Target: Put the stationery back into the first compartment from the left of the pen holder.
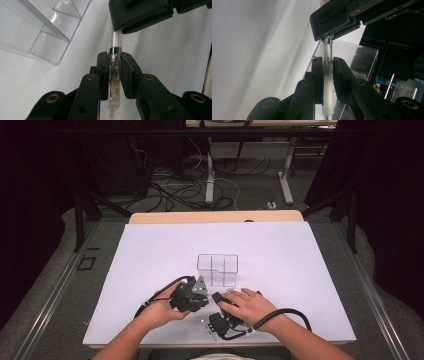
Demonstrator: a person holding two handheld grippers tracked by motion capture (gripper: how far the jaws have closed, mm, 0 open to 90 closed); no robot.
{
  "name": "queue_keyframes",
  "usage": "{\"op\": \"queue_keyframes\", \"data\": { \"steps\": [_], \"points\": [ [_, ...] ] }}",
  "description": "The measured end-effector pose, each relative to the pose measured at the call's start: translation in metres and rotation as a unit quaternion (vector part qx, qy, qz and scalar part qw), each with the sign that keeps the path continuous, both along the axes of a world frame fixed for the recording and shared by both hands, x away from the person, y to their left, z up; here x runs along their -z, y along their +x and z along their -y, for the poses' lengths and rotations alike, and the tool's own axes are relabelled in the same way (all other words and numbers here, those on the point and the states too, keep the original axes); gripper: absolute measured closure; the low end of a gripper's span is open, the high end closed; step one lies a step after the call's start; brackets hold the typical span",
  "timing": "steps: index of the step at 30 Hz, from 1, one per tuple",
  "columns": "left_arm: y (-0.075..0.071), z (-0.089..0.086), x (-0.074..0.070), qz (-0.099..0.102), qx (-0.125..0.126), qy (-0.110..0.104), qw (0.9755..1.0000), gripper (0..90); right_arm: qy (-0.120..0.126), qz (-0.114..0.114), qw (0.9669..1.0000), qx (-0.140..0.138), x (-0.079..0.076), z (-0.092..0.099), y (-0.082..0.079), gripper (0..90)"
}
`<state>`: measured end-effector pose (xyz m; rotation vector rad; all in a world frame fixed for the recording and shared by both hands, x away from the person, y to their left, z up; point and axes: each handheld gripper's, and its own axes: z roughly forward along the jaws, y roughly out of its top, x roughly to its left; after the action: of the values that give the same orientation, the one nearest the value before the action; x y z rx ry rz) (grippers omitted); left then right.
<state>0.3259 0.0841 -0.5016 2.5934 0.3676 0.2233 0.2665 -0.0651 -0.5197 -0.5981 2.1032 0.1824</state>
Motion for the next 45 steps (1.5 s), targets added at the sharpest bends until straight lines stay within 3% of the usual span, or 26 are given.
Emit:
{"op": "queue_keyframes", "data": {
  "steps": [10, 23, 27, 31, 34, 35, 36, 39, 45],
  "points": [
    [0.001, -0.002, -0.002, -0.001, 0.008, -0.003, 1.0, 79.5, 0.003, 0.0, 1.0, -0.003, -0.001, 0.0, 0.0, 80.0],
    [0.003, -0.004, -0.004, -0.013, -0.008, -0.024, 0.9996, 79.6, 0.01, 0.01, 0.9999, -0.004, -0.003, 0.001, 0.002, 79.2],
    [0.006, -0.008, -0.007, -0.019, -0.02, -0.036, 0.999, 79.6, 0.014, 0.017, 0.9997, -0.006, -0.004, 0.001, 0.004, 69.8],
    [0.007, -0.012, -0.009, -0.023, -0.035, -0.051, 0.9978, 79.6, 0.032, 0.021, 0.9993, -0.002, -0.006, 0.005, 0.005, 60.9],
    [0.009, -0.014, -0.011, -0.023, -0.049, -0.05, 0.9973, 79.6, 0.053, 0.021, 0.9984, 0.005, -0.006, 0.01, 0.006, 56.8],
    [0.009, -0.015, -0.011, -0.026, -0.052, -0.058, 0.9966, 79.6, 0.055, 0.022, 0.9982, 0.009, -0.007, 0.012, 0.006, 56.6],
    [0.009, -0.016, -0.012, -0.023, -0.056, -0.053, 0.9967, 79.6, 0.058, 0.022, 0.998, 0.007, -0.007, 0.014, 0.006, 56.3],
    [0.01, -0.019, -0.016, -0.027, -0.061, -0.066, 0.9956, 79.6, 0.074, 0.003, 0.9972, 0.009, -0.009, 0.02, 0.006, 55.3],
    [0.011, -0.021, -0.021, -0.025, -0.069, -0.088, 0.9934, 79.5, 0.105, 0.009, 0.994, 0.027, -0.008, 0.032, 0.007, 53.7]
  ]
}}
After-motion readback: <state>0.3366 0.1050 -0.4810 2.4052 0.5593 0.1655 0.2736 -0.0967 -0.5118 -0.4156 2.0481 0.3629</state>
